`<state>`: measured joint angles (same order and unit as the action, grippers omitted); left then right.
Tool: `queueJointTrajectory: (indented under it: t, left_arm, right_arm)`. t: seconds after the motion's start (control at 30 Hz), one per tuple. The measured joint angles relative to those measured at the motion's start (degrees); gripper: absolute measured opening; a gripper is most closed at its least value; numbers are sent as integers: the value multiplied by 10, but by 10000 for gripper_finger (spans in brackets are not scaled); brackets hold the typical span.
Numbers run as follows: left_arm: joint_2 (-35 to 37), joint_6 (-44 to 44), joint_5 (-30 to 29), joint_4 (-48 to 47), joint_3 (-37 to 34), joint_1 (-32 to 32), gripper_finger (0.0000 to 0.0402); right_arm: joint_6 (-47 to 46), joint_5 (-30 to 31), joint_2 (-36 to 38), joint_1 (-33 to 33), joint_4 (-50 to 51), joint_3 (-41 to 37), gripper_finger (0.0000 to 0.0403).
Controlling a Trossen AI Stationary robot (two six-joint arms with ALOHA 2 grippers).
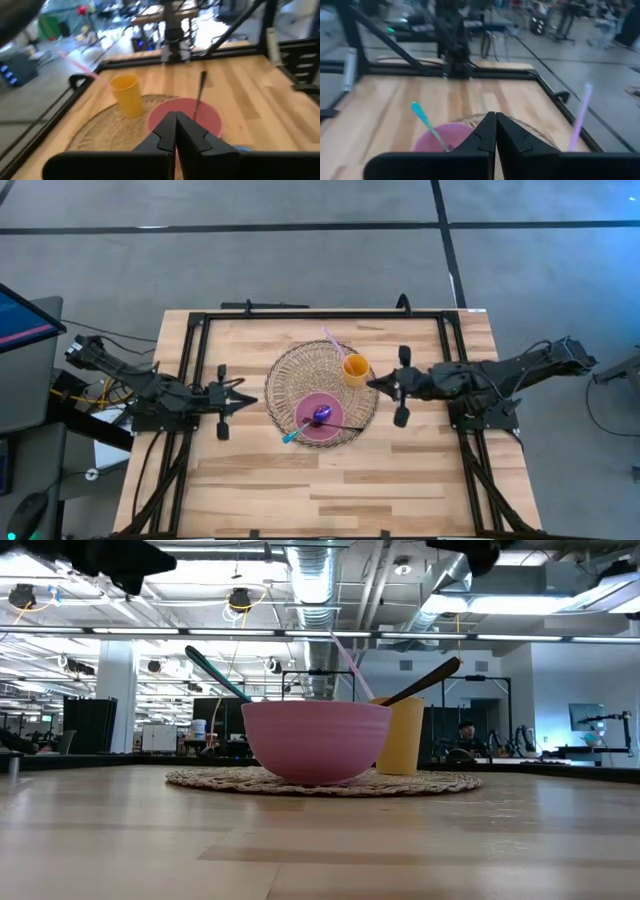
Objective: Pick & Place Utensil
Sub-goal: Return to Home Position
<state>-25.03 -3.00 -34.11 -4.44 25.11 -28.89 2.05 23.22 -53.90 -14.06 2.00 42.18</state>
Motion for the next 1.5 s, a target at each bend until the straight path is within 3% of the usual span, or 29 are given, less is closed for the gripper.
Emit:
queueJointTrajectory:
  t: [0.2, 0.53, 0.7, 1.07, 1.33, 1.5]
  left_arm:
    - [24, -70, 72, 121, -83, 48, 5]
    - [170, -71, 73, 123, -120, 124, 7]
    - [252, -70, 124, 125, -170, 125, 9]
    - [243, -45, 131, 188, -249, 142, 10]
    - [238, -26, 131, 179, -248, 170, 6]
    - [238, 6, 131, 178, -248, 173, 15]
  right_arm:
    - [-19, -36, 72, -2, -68, -96, 2]
    - [-15, -38, 177, -2, -147, -219, 1]
    - [-15, -39, 225, -2, -177, -270, 1]
    - [-4, -87, 335, -3, -189, -370, 1]
    - [10, -103, 433, -3, -186, -416, 1]
    - [11, -103, 489, -4, -124, -417, 1]
